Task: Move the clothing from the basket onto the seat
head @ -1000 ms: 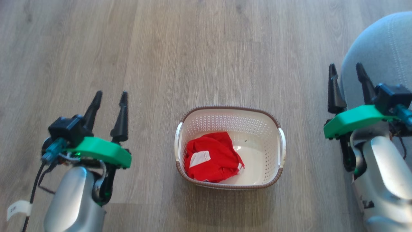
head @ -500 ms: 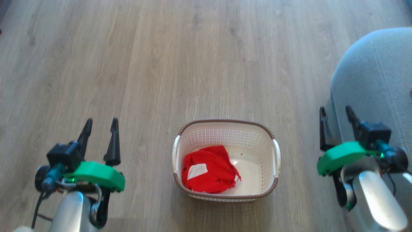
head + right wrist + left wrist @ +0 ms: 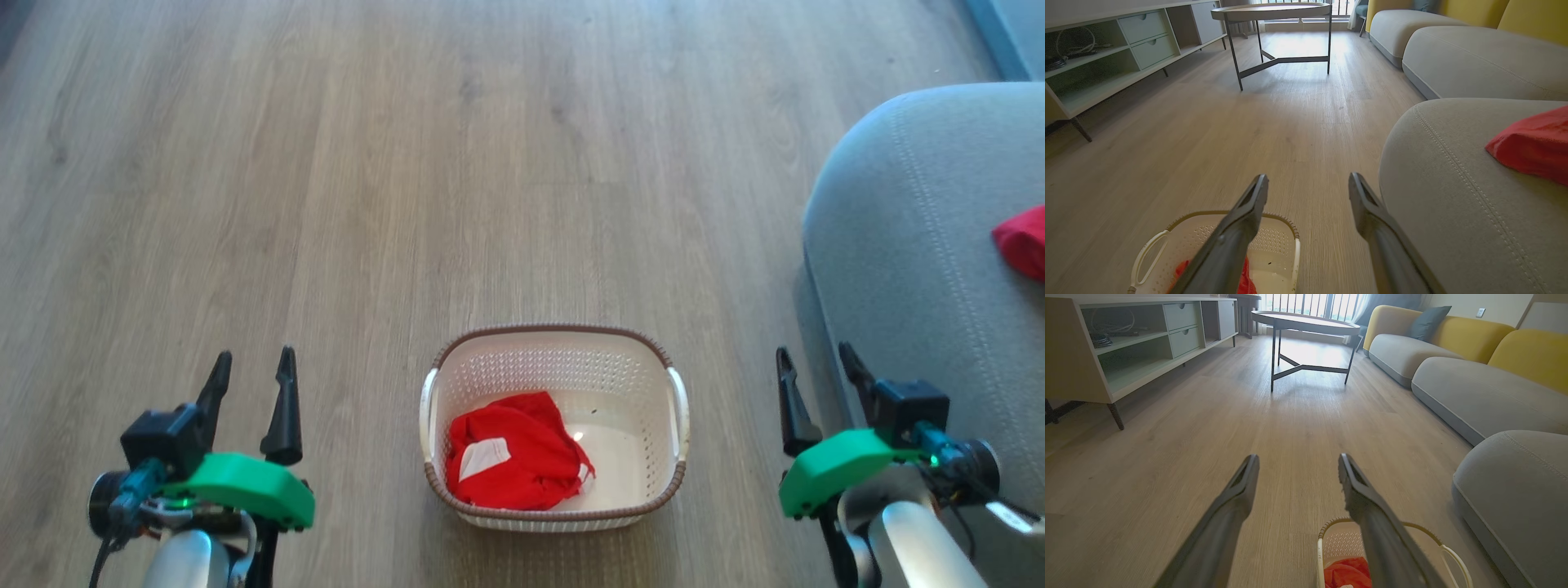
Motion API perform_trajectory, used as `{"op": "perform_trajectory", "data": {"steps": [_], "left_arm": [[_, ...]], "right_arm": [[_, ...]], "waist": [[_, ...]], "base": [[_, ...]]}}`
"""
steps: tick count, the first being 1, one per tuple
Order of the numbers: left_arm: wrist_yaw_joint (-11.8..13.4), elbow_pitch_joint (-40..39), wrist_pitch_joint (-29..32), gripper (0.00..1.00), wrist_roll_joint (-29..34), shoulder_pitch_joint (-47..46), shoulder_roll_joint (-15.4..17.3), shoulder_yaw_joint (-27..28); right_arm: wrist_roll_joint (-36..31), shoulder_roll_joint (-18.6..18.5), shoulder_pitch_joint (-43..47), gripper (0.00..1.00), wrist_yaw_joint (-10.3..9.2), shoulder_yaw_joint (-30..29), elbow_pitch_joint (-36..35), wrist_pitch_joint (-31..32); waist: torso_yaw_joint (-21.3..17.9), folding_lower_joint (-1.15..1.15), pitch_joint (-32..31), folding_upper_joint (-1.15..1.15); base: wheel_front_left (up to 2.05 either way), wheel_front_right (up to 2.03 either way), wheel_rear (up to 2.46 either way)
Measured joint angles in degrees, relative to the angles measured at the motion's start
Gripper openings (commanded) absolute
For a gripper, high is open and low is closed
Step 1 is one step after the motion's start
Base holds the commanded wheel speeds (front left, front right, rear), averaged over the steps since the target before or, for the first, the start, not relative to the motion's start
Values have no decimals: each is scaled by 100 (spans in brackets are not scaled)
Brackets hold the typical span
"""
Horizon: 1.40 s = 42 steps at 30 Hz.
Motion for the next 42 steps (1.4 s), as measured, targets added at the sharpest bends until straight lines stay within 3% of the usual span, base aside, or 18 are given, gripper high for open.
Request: {"op": "perform_trajectory", "data": {"steps": [9, 26, 33, 42], "left_arm": [[1, -20, 0, 100, 40, 231, -37, 78], [0, -63, 0, 100, 40, 230, -66, -97], [1, -53, 0, 100, -37, 92, -73, -426], [0, 97, 0, 100, -141, -743, -30, -1111]], "right_arm": [[-30, 18, 147, 100, 0, 36, -189, 0], [-155, 67, 146, 100, 0, -81, -508, 0], [-271, 143, 8, 100, 0, -209, -847, 0], [-397, 208, -756, 100, 0, -260, -1244, 0]], "waist": [[-200, 0, -126, 0], [-193, 0, 94, 0], [-222, 0, 576, 0], [-310, 0, 1598, 0]], "base": [[0, 0, 0], [0, 0, 0], [0, 0, 0], [0, 0, 0]]}}
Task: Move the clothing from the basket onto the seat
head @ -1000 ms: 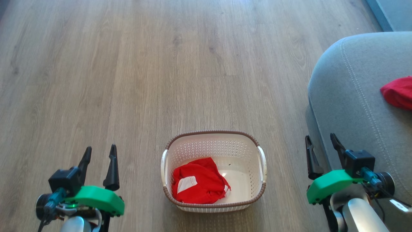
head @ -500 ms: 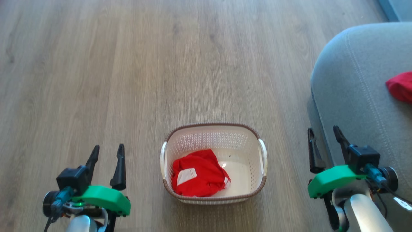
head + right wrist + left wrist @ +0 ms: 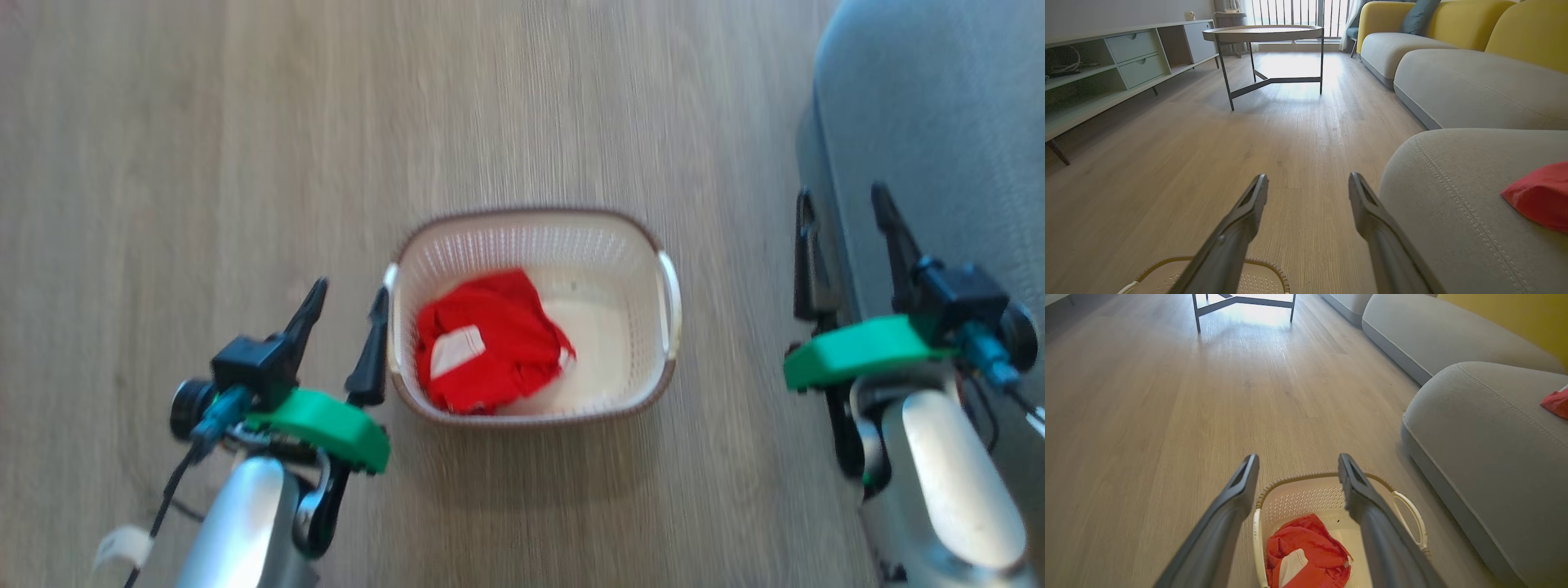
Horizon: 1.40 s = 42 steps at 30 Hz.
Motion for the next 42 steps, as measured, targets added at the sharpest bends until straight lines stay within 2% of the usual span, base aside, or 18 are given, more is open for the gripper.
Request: {"op": "perform_trajectory", "data": {"steps": [15, 20, 24, 26, 32, 42], "left_arm": [[1, 690, 0, 100, -191, -1668, 247, -1240], [1, 1022, 0, 100, -198, -2148, 343, -1627], [1, 1536, 0, 100, -182, -2693, 432, -2145], [0, 2058, 0, 100, -115, -3127, 501, -2633], [0, 3116, 15, 100, 133, -4004, 525, -3606], [0, 4442, 686, 100, 502, -4948, 431, -4590]], "right_arm": [[22, 23, -1252, 100, 0, 248, -427, -1], [47, 23, -1477, 100, 0, 325, -480, -2], [70, 23, -1645, 100, 0, 414, -534, -2], [120, 23, -1746, 100, 0, 472, -573, -16], [237, 23, -1885, 100, 0, 561, -601, -16], [519, 25, -1929, 100, 0, 641, -645, -16]], "waist": [[-324, 2, 1900, 0], [-423, 2, 2351, 0], [-524, 2, 2748, 0], [-611, 2, 3004, 0], [-806, 1, 3375, 0], [-1119, 0, 3668, 0]], "base": [[0, 0, 0], [0, 0, 0], [0, 0, 0], [0, 0, 0], [0, 0, 0], [0, 0, 0]]}}
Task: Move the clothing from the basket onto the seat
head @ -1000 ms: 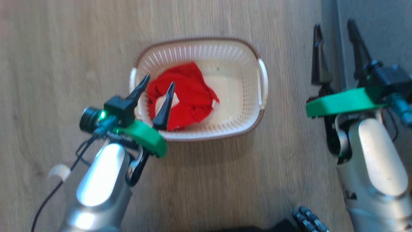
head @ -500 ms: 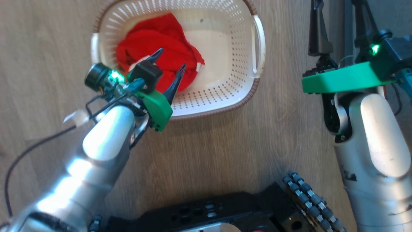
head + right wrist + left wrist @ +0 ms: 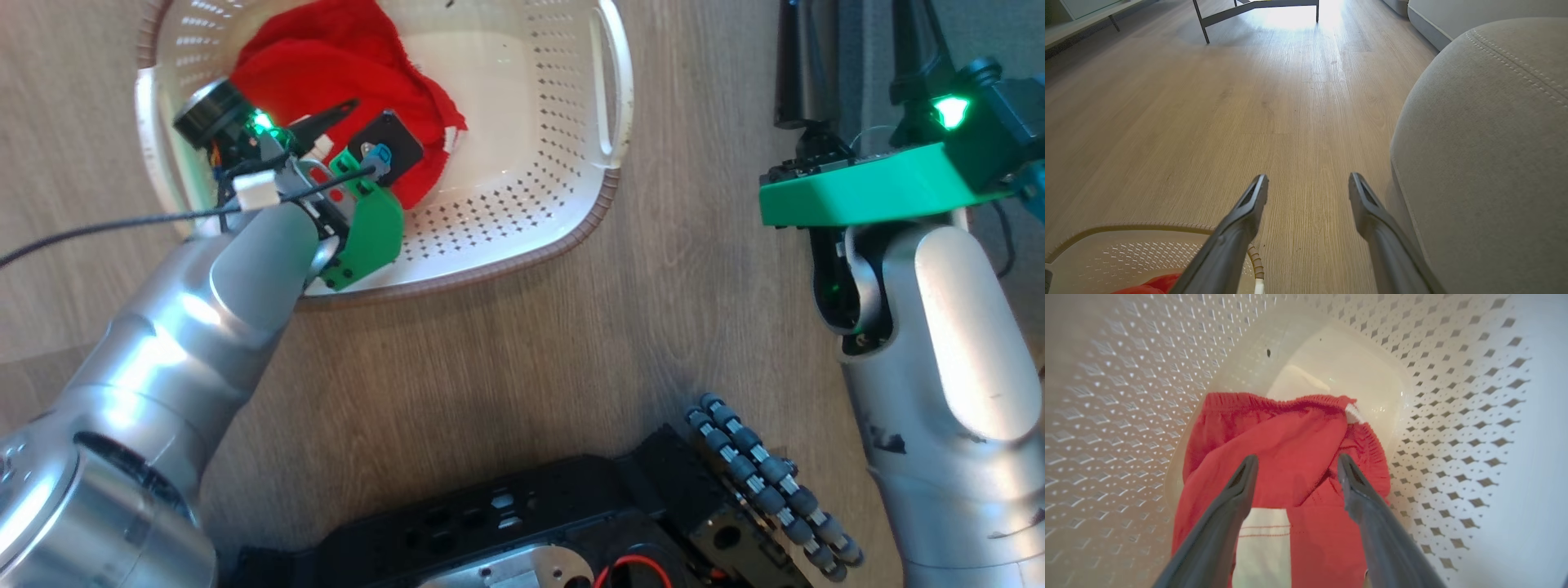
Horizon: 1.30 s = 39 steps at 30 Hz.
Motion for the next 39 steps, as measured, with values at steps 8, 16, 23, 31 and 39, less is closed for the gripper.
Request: {"op": "perform_trajectory", "data": {"steps": [8, 16, 23, 31, 39], "left_arm": [[1, 635, 550, 100, 232, -330, -56, -350], [52, 840, 839, 100, 335, -446, -41, -582], [101, 934, 1090, 100, 456, -447, 88, -753], [104, 955, 1181, 100, 474, -447, 124, -865], [162, 982, 1136, 0, 162, -447, 164, -703]], "right_arm": [[258, 2, 0, 100, 0, 124, -24, 0], [499, 4, 3, 100, 0, 163, -43, 0], [593, 4, 42, 100, 0, 154, -89, 0], [593, 5, 143, 100, 0, 119, -125, 0], [594, 7, 117, 100, 0, 142, -116, 0]], "waist": [[-248, 0, 158, 0], [-485, 0, 316, 0], [-577, 0, 339, 0], [-573, 0, 360, 0], [-569, 0, 337, 1]], "base": [[0, 0, 0], [0, 0, 0], [0, 0, 0], [0, 0, 0], [0, 0, 0]]}}
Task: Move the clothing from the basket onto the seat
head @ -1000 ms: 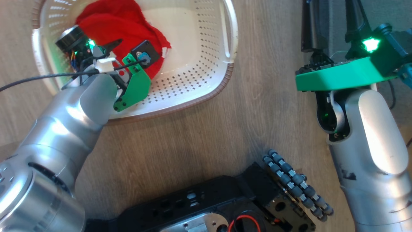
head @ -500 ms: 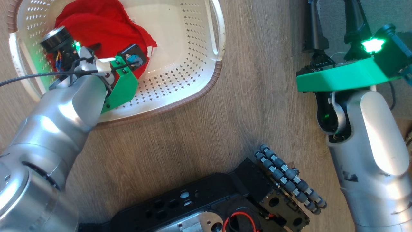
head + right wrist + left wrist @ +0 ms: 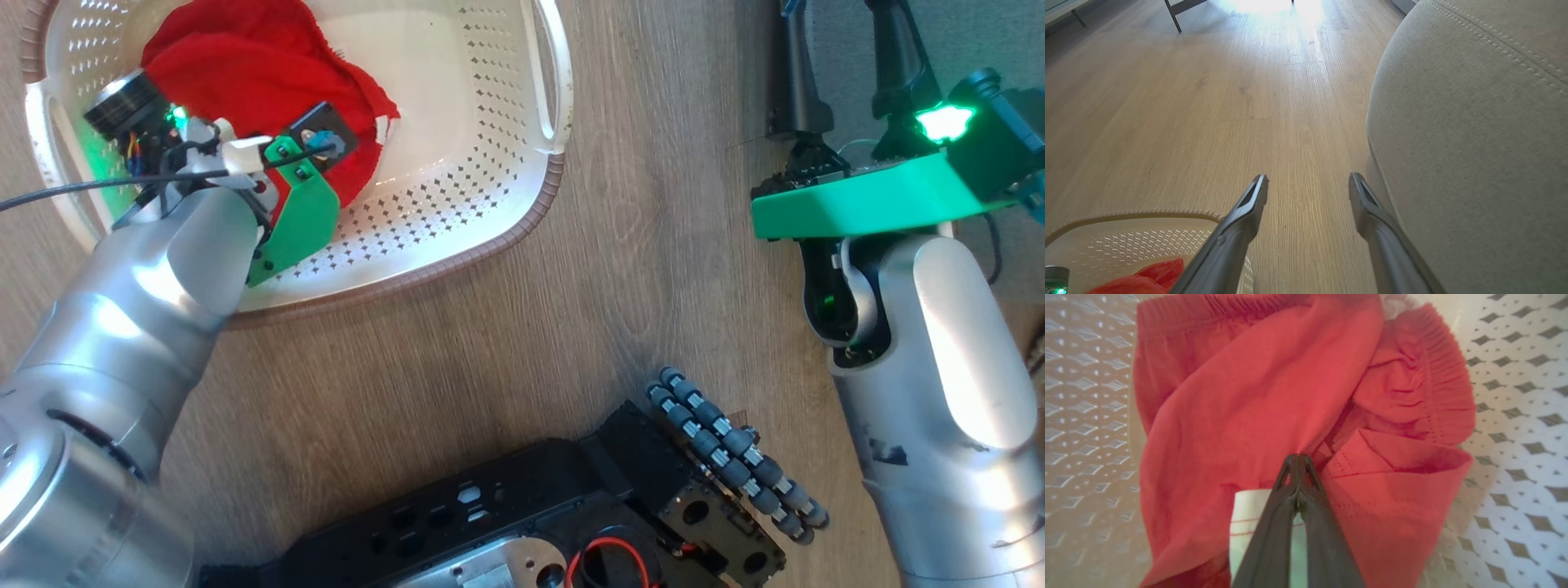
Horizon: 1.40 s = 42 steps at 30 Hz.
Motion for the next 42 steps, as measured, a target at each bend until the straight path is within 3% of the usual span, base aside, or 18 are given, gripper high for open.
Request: {"op": "perform_trajectory", "data": {"steps": [11, 25, 33, 42], "left_arm": [[86, 16, -537, 0, -309, 81, -69, 154], [58, -301, -1512, 0, -1045, 853, -597, 506], [100, -990, -1757, 0, -1571, 1389, -639, 758], [370, -2334, -1789, 0, -1907, 2123, -658, 1266]], "right_arm": [[-81, 1, -138, 100, 0, -47, 134, 0], [-776, 0, -71, 100, 0, -236, 615, 0], [-998, -1, 322, 100, 0, -367, 922, 0], [-1169, -2, 914, 100, 0, -541, 1214, 0]], "waist": [[45, 0, -283, 0], [685, 0, -1466, 0], [1075, -1, -2311, 0], [1498, -1, -3399, 0]], "base": [[0, 0, 0], [0, 0, 0], [0, 0, 0], [0, 0, 0]]}}
